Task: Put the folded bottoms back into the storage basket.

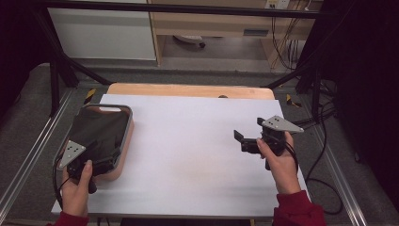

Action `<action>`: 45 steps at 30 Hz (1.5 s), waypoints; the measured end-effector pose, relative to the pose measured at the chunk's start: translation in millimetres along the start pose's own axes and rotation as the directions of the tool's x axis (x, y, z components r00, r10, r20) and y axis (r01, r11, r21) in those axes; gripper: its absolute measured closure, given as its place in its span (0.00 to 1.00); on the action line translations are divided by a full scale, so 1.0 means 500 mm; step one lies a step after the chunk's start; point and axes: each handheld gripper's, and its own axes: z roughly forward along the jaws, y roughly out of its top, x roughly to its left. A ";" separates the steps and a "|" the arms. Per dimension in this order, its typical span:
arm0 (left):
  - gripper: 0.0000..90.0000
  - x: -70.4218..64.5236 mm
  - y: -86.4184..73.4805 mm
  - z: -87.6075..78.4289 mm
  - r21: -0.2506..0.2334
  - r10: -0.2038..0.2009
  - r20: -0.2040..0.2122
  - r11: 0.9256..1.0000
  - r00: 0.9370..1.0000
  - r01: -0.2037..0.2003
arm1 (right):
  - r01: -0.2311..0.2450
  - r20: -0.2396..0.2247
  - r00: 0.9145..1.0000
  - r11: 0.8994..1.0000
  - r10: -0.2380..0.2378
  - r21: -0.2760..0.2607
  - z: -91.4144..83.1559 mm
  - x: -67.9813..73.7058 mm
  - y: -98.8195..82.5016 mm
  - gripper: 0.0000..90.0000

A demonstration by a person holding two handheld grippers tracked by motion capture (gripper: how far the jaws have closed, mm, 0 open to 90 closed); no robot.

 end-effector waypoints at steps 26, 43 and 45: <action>0.05 -0.001 0.000 0.000 0.000 0.000 0.002 1.000 1.000 0.000 | -0.070 0.015 0.997 0.997 0.069 0.037 -0.045 -0.014 -0.111 0.07; 0.06 -0.002 -0.001 0.000 0.002 0.002 0.006 1.000 1.000 -0.002 | -0.065 0.001 0.998 0.995 0.065 0.078 -0.060 0.009 -0.158 0.06; 0.06 -0.002 -0.001 0.001 0.002 0.001 0.007 1.000 1.000 -0.001 | -0.065 -0.005 0.998 0.994 0.066 0.083 -0.062 0.012 -0.164 0.06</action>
